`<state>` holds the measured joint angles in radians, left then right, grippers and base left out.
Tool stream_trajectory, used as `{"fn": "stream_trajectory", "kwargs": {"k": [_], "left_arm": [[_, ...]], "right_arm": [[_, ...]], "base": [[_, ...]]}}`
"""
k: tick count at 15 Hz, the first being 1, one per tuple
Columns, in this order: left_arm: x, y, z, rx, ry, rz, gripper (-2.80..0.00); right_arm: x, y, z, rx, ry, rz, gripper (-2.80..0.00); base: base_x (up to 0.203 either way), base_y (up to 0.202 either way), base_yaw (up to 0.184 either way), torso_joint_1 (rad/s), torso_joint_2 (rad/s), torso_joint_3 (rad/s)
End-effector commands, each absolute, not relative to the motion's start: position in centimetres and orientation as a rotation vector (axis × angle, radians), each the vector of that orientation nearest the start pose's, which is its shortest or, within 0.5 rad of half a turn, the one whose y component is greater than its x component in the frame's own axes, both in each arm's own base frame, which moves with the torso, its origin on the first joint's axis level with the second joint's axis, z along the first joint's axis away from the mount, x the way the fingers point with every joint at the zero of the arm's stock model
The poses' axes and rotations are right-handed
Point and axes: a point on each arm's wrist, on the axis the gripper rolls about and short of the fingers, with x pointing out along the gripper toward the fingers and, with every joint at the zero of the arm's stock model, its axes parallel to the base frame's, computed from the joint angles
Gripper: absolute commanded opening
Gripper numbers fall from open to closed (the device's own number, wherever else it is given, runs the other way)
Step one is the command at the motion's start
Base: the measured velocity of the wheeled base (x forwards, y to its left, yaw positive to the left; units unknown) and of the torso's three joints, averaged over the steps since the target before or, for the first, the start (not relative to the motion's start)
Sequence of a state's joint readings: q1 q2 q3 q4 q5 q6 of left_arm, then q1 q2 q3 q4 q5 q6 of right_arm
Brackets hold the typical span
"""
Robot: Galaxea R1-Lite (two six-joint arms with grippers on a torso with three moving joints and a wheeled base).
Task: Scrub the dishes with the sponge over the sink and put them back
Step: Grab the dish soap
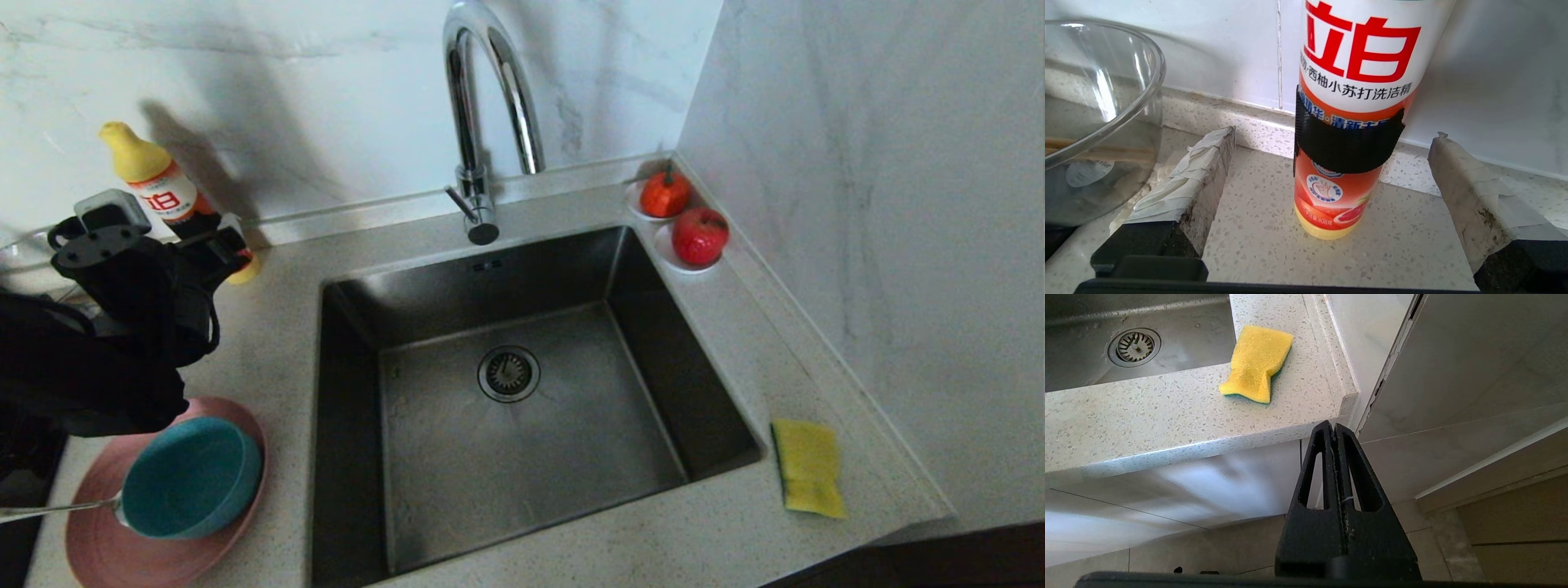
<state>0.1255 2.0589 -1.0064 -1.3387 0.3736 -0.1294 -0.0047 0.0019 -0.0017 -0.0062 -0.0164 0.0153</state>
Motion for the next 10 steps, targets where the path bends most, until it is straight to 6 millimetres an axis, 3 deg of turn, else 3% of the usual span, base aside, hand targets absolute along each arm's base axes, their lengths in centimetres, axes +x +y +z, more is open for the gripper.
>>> {"fn": "stream_trajectory", "kwargs": {"k": [1,10], "left_arm": [[39.0,5.8,17.5,-0.160,-0.319,0.479,0.00],[40.1,5.9,18.4,-0.149,-0.362,0.474,0.00]], "right_arm": [[-2.3,0.0,7.7,0.015,-0.006,-0.021,-2.80],[-2.3,0.0,7.7,0.015,-0.006,-0.021,-2.80]], "base": [[0.000,0.000,0.000,0.000,0.00,0.000],[0.000,0.000,0.000,0.000,0.00,0.000]]}}
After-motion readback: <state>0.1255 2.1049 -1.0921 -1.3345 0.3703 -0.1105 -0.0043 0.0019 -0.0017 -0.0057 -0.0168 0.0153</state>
